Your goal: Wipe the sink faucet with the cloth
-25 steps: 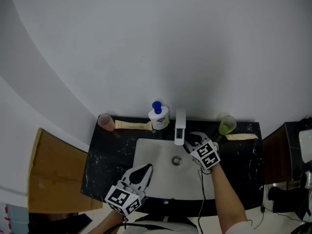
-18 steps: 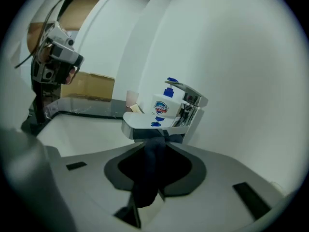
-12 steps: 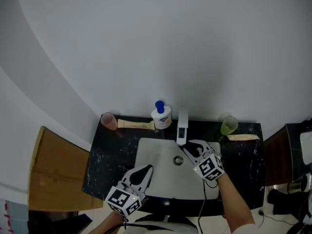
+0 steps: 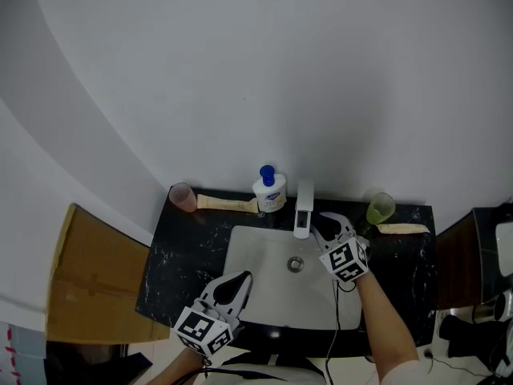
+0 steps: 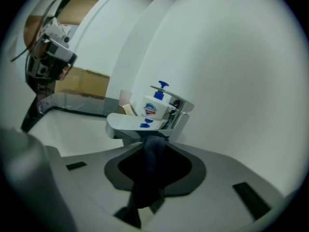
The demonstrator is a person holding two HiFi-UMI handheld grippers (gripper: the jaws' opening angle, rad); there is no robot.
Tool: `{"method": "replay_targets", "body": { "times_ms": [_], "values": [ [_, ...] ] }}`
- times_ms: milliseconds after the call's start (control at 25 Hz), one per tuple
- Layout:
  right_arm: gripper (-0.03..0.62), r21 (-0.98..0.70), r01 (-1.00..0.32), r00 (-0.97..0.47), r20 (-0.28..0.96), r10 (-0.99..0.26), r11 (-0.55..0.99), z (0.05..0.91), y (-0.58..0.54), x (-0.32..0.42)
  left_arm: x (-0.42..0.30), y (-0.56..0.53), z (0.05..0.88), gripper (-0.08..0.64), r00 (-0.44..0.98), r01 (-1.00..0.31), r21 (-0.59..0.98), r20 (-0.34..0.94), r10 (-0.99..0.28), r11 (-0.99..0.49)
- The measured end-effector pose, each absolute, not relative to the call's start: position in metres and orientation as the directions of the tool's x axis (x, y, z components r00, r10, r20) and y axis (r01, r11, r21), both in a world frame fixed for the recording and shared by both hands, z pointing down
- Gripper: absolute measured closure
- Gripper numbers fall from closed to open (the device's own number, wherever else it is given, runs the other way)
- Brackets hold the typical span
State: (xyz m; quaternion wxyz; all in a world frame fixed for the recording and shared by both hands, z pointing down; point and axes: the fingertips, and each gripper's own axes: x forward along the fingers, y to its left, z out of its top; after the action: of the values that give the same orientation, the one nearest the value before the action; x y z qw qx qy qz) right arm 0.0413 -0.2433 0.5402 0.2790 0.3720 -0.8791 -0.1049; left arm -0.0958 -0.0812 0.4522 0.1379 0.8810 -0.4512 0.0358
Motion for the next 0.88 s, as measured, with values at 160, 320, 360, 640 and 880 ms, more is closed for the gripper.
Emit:
{"method": "replay_targets", "body": {
  "times_ms": [160,320,360,640,880],
  "values": [
    [0.489,0.363,-0.626,-0.561,0.404,-0.722,0.69,0.532,-0.26,0.045,-0.097,-0.08,0.455,0.558,0.588,-0.807,0.213,0.187,-0.787,-0.551],
    [0.489,0.242,-0.598,-0.654,0.403,-0.64,0.764,0.538,-0.228,0.036,-0.096,-0.081,0.456,0.558,0.592,-0.803,0.214,0.185,-0.785,-0.556],
    [0.491,0.204,-0.588,-0.681,0.397,-0.616,0.782,0.538,-0.216,0.033,-0.095,-0.081,0.455,0.558,0.594,-0.802,0.215,0.183,-0.783,-0.558],
    [0.489,0.152,-0.501,-0.754,0.407,-0.516,0.852,0.539,-0.17,0.022,-0.093,-0.083,0.454,0.558,0.604,-0.794,0.215,0.178,-0.776,-0.569],
    [0.489,0.226,-0.621,-0.644,0.398,-0.653,0.75,0.539,-0.238,0.042,-0.097,-0.083,0.453,0.558,0.595,-0.801,0.207,0.184,-0.782,-0.561]
  ]
}}
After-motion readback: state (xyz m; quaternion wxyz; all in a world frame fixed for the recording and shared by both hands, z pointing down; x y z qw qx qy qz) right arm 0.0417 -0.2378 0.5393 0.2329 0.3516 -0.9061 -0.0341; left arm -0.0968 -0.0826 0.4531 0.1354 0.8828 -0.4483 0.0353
